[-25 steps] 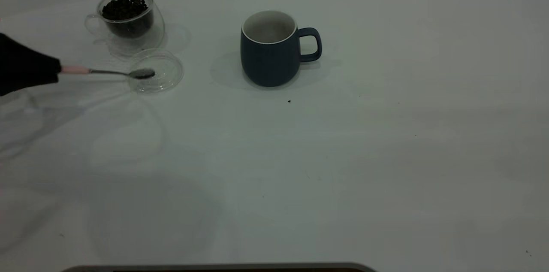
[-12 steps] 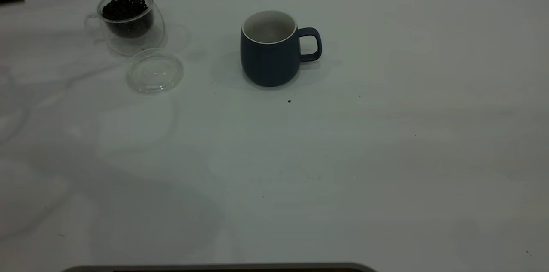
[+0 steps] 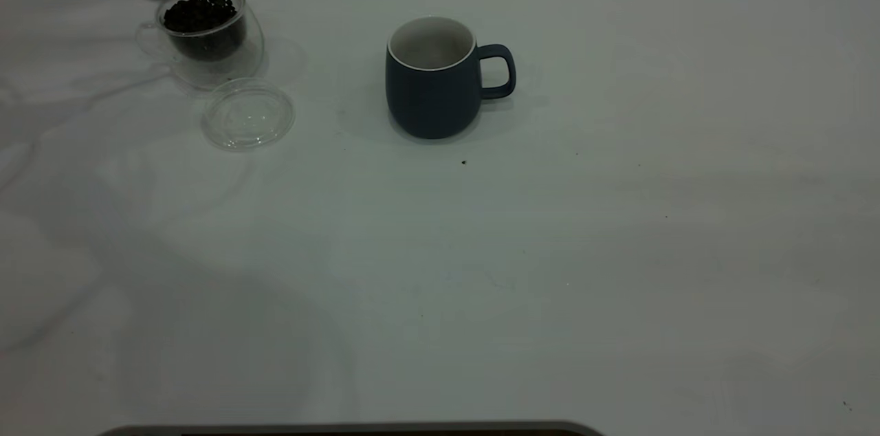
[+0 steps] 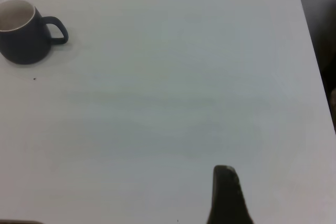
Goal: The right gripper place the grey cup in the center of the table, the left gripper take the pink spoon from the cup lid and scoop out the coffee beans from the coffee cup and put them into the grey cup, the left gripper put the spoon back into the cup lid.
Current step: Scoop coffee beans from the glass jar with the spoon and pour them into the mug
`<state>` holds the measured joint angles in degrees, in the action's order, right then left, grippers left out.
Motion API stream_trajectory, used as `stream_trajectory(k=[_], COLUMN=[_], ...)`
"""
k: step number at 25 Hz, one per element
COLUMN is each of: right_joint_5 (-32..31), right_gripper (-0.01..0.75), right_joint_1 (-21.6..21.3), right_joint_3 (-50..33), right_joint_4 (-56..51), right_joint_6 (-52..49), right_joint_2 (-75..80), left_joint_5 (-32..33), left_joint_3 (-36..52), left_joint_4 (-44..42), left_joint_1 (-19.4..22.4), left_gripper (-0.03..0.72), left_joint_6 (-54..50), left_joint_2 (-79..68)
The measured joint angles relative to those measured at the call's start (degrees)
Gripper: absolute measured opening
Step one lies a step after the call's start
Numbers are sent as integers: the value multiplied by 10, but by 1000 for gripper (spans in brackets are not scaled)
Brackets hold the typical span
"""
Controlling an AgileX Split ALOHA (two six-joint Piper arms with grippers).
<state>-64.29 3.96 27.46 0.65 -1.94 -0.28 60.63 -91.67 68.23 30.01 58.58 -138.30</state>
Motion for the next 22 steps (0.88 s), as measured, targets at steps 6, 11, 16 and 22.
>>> stream_trajectory(k=[6, 11, 16, 22], right_joint_5=[0, 0, 0, 0], right_gripper=[536, 536, 536, 536], right_joint_1=[0, 0, 0, 0], right_joint_3=[0, 0, 0, 0], right_joint_4=[0, 0, 0, 0], right_joint_6=[0, 0, 0, 0], right_joint_2=[0, 0, 0, 0], left_joint_5=[-23, -33, -36, -40], left_joint_3=[-1, -3, -3, -3], left_joint_4=[11, 22, 24, 21], left_joint_1=[-9, -29, -49, -51], left_gripper=[135, 135, 135, 135], left_joint_6=[16, 23, 26, 24], left_joint_2=[-28, -39, -41, -43])
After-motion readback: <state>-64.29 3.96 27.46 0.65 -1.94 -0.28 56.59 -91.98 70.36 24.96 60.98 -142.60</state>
